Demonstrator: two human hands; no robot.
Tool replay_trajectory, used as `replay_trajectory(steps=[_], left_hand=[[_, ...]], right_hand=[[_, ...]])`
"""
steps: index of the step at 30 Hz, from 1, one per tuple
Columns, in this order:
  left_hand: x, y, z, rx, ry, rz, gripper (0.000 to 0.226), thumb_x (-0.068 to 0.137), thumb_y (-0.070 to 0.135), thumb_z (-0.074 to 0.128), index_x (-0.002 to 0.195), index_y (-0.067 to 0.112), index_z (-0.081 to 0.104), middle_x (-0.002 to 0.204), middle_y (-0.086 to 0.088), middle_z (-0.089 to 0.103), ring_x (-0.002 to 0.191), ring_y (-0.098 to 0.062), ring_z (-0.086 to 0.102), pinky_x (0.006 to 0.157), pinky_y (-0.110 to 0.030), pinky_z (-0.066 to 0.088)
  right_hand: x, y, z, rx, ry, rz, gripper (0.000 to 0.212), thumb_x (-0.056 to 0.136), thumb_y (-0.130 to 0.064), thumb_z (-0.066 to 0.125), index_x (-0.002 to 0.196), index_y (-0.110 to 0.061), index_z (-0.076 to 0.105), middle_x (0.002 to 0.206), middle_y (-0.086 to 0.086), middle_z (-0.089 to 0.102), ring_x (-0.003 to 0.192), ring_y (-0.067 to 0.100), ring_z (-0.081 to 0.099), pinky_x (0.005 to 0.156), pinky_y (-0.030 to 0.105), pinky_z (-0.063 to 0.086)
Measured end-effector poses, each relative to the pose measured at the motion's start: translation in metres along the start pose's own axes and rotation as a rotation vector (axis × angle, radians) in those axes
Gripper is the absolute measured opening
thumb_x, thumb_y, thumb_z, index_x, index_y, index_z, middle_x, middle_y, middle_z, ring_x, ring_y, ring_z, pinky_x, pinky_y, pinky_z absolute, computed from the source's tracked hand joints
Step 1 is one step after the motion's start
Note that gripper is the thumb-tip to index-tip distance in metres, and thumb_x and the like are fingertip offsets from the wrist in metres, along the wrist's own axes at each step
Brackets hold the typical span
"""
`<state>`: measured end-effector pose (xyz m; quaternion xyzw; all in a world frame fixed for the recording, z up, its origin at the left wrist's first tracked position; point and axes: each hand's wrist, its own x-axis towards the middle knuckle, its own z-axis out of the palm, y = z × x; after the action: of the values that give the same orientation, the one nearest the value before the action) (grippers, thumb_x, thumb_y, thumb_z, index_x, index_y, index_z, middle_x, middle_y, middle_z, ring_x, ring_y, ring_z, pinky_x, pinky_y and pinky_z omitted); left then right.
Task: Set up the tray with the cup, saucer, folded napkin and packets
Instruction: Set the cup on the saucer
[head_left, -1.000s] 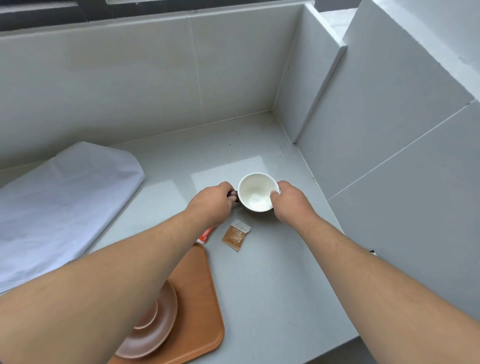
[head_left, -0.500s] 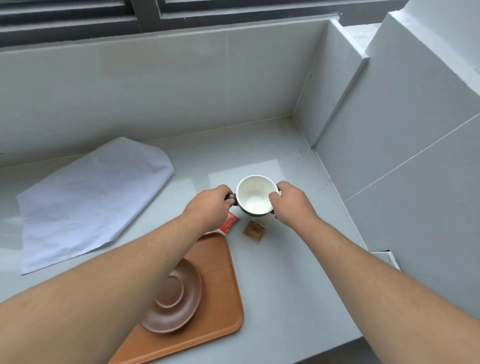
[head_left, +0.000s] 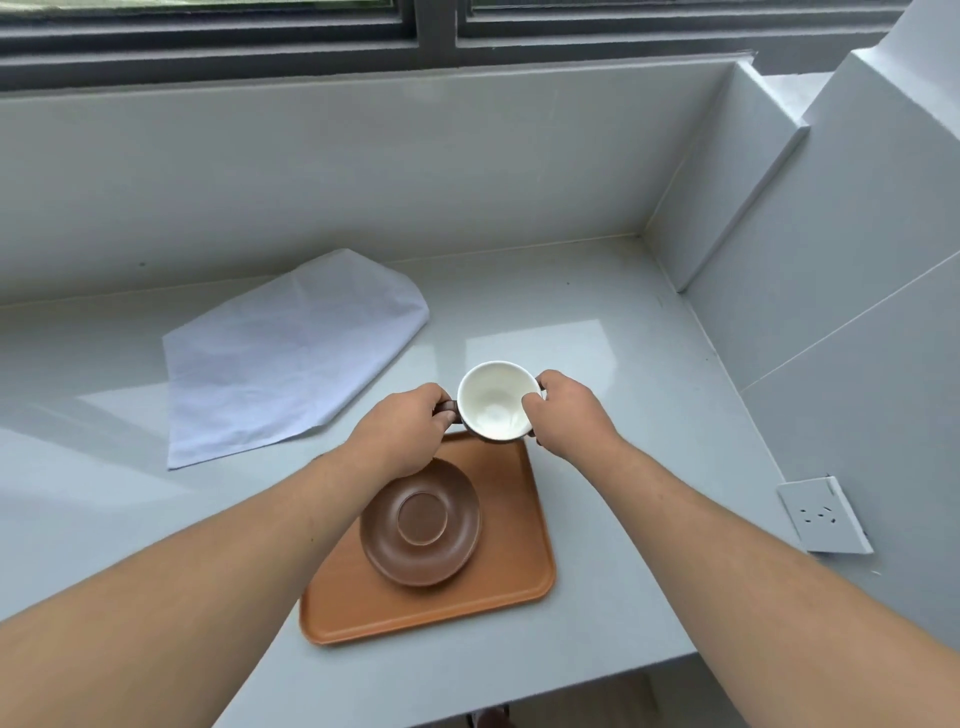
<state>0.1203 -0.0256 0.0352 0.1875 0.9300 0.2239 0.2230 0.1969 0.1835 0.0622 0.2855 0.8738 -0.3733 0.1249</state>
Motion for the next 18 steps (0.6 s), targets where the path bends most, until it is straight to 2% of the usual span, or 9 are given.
replay_trajectory(steps=[4, 8, 11, 13, 18], left_hand=[[-0.022, -0.021, -0.004, 0.002, 0.004, -0.014, 0.006, 0.1, 0.044, 0.049, 0.1, 0.042, 0.055, 0.088, 0.021, 0.06, 0.082, -0.002, 0.054, 0.059, -0.026, 0.035], [-0.042, -0.036, -0.005, 0.0, 0.001, -0.023, 0.007, 0.1, 0.044, 0.05, 0.098, 0.04, 0.055, 0.089, 0.018, 0.062, 0.085, -0.011, 0.058, 0.062, -0.028, 0.04], [-0.057, -0.045, -0.005, 0.007, -0.008, -0.053, 0.01, 0.099, 0.046, 0.048, 0.1, 0.04, 0.056, 0.096, 0.016, 0.065, 0.091, -0.014, 0.06, 0.078, -0.04, 0.052], [-0.065, -0.05, -0.005, 0.009, -0.006, -0.055, 0.015, 0.1, 0.046, 0.048, 0.106, 0.038, 0.058, 0.1, 0.014, 0.066, 0.095, -0.016, 0.061, 0.084, -0.041, 0.051], [-0.08, -0.061, -0.002, -0.002, 0.004, -0.045, 0.017, 0.1, 0.044, 0.051, 0.11, 0.034, 0.059, 0.098, 0.014, 0.062, 0.094, -0.016, 0.058, 0.075, -0.034, 0.043]], right_hand=[[-0.016, -0.009, 0.02, -0.045, -0.005, -0.029, 0.018, 0.092, -0.026, 0.043, 0.098, -0.016, 0.056, 0.097, 0.005, 0.065, 0.088, 0.029, 0.065, 0.075, 0.038, 0.055], [-0.03, -0.016, 0.035, -0.048, -0.031, -0.049, 0.022, 0.091, -0.025, 0.044, 0.103, -0.013, 0.059, 0.1, 0.008, 0.068, 0.088, 0.032, 0.069, 0.082, 0.045, 0.058], [-0.04, -0.019, 0.043, -0.071, -0.046, -0.059, 0.024, 0.091, -0.026, 0.044, 0.105, -0.015, 0.059, 0.098, 0.007, 0.07, 0.086, 0.031, 0.07, 0.079, 0.044, 0.059], [-0.046, -0.021, 0.048, -0.068, -0.053, -0.06, 0.024, 0.089, -0.026, 0.044, 0.105, -0.017, 0.06, 0.096, 0.007, 0.07, 0.085, 0.03, 0.07, 0.078, 0.045, 0.06], [-0.058, -0.022, 0.059, -0.059, -0.062, -0.066, 0.022, 0.087, -0.027, 0.044, 0.1, -0.018, 0.059, 0.092, 0.003, 0.068, 0.082, 0.028, 0.07, 0.077, 0.045, 0.06]])
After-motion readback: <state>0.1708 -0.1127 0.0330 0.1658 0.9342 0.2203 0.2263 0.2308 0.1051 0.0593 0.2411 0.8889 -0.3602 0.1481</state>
